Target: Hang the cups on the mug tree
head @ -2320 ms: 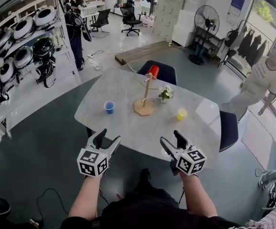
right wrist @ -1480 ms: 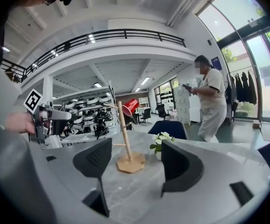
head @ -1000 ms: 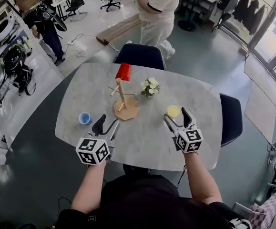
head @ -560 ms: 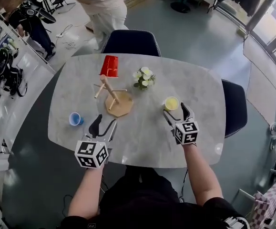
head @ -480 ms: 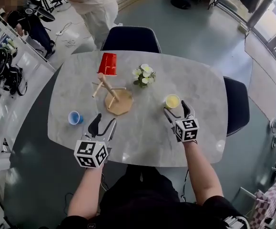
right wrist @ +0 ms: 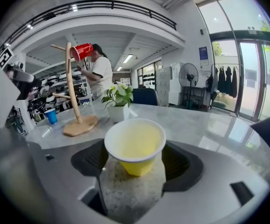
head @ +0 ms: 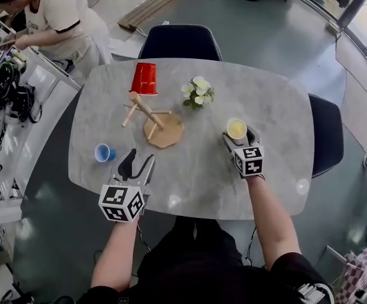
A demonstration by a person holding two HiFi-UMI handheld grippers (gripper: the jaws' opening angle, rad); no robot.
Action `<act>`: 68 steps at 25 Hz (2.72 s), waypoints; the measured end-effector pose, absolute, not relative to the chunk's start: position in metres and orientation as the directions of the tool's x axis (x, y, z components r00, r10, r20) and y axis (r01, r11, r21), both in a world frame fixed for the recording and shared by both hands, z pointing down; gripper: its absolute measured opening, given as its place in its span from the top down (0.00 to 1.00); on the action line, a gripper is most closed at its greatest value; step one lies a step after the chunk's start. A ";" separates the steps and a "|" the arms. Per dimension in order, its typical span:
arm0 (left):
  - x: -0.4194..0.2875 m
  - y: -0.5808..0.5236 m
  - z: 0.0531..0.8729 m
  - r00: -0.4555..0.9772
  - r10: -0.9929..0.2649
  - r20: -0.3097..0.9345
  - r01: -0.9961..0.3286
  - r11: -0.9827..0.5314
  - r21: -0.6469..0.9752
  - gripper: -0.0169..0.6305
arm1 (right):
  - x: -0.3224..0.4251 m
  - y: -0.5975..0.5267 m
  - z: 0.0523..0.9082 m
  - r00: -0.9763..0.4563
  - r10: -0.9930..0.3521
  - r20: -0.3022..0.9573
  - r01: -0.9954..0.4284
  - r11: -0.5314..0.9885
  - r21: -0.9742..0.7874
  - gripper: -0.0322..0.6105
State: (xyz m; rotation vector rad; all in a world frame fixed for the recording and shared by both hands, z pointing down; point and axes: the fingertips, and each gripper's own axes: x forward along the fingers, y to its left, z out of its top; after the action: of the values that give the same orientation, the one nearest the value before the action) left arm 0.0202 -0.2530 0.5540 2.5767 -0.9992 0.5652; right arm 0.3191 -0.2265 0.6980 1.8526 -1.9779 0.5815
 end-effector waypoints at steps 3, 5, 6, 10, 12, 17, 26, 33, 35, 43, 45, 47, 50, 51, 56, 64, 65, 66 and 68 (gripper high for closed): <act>0.015 -0.256 0.549 0.672 -0.578 0.463 -0.702 -0.696 0.151 0.60 | 0.319 -0.226 0.693 -0.065 -0.850 0.522 -0.998 0.051 -0.042 0.40; 0.012 -0.257 0.545 0.670 -0.584 0.458 -0.706 -0.691 0.151 0.61 | 0.318 -0.226 0.686 -0.069 -0.853 0.518 -0.998 0.062 -0.030 0.42; 0.012 -0.257 0.542 0.670 -0.587 0.454 -0.708 -0.690 0.151 0.61 | 0.319 -0.225 0.681 -0.071 -0.856 0.513 -0.997 0.066 -0.027 0.42; 0.010 -0.257 0.524 0.671 -0.605 0.428 -0.713 -0.685 0.149 0.62 | 0.320 -0.222 0.649 -0.084 -0.874 0.478 -0.996 0.078 -0.032 0.43; 0.009 -0.255 0.513 0.673 -0.613 0.415 -0.714 -0.684 0.147 0.63 | 0.317 -0.219 0.630 -0.102 -0.882 0.460 -0.995 0.096 -0.035 0.43; 0.012 -0.247 0.491 0.684 -0.621 0.381 -0.705 -0.697 0.130 0.63 | 0.315 -0.211 0.592 -0.140 -0.893 0.427 -0.988 0.153 -0.004 0.43; -0.001 -0.245 0.457 0.664 -0.669 0.332 -0.733 -0.670 0.116 0.64 | 0.277 -0.219 0.526 -0.241 -0.905 0.349 -0.965 0.263 0.014 0.43; -0.021 -0.264 0.460 0.669 -0.674 0.313 -0.736 -0.660 0.151 0.66 | 0.220 -0.237 0.510 -0.333 -0.865 0.376 -0.922 0.382 0.063 0.43; -0.027 -0.272 0.459 0.672 -0.673 0.310 -0.733 -0.663 0.149 0.67 | 0.204 -0.244 0.509 -0.351 -0.850 0.392 -0.910 0.409 0.072 0.43; -0.046 -0.300 0.457 0.690 -0.657 0.304 -0.716 -0.682 0.149 0.67 | 0.161 -0.276 0.519 -0.356 -0.807 0.472 -0.896 0.438 0.074 0.43; -0.050 -0.305 0.458 0.695 -0.652 0.304 -0.711 -0.686 0.153 0.67 | 0.155 -0.282 0.527 -0.347 -0.797 0.494 -0.897 0.435 0.072 0.43; -0.055 -0.309 0.460 0.697 -0.647 0.308 -0.708 -0.689 0.156 0.67 | 0.150 -0.287 0.533 -0.340 -0.792 0.507 -0.900 0.430 0.067 0.43; -0.062 -0.314 0.462 0.699 -0.644 0.310 -0.707 -0.689 0.163 0.67 | 0.145 -0.293 0.534 -0.338 -0.787 0.517 -0.899 0.432 0.070 0.43; -0.063 -0.316 0.462 0.700 -0.643 0.310 -0.706 -0.689 0.165 0.68 | 0.144 -0.295 0.533 -0.337 -0.786 0.518 -0.897 0.435 0.076 0.43; -0.070 -0.320 0.465 0.706 -0.636 0.310 -0.701 -0.692 0.175 0.68 | 0.137 -0.302 0.521 -0.333 -0.785 0.523 -0.882 0.455 0.121 0.44; -0.071 -0.318 0.468 0.722 -0.620 0.306 -0.685 -0.702 0.194 0.69 | 0.117 -0.310 0.521 -0.326 -0.725 0.606 -0.797 0.556 0.237 0.45; -0.071 -0.317 0.469 0.723 -0.619 0.306 -0.684 -0.702 0.196 0.69 | 0.114 -0.312 0.522 -0.321 -0.716 0.620 -0.782 0.569 0.253 0.45; -0.072 -0.317 0.470 0.724 -0.618 0.307 -0.684 -0.702 0.198 0.69 | 0.112 -0.314 0.523 -0.314 -0.709 0.631 -0.769 0.580 0.269 0.45; -0.073 -0.315 0.473 0.725 -0.616 0.310 -0.683 -0.702 0.202 0.69 | 0.109 -0.317 0.525 -0.297 -0.699 0.651 -0.741 0.599 0.304 0.45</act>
State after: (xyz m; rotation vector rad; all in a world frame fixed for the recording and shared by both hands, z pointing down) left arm -0.0726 -0.3148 0.4727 2.6271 -1.0166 0.3159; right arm 0.1089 -0.3175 0.5253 1.1371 -2.0467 0.0693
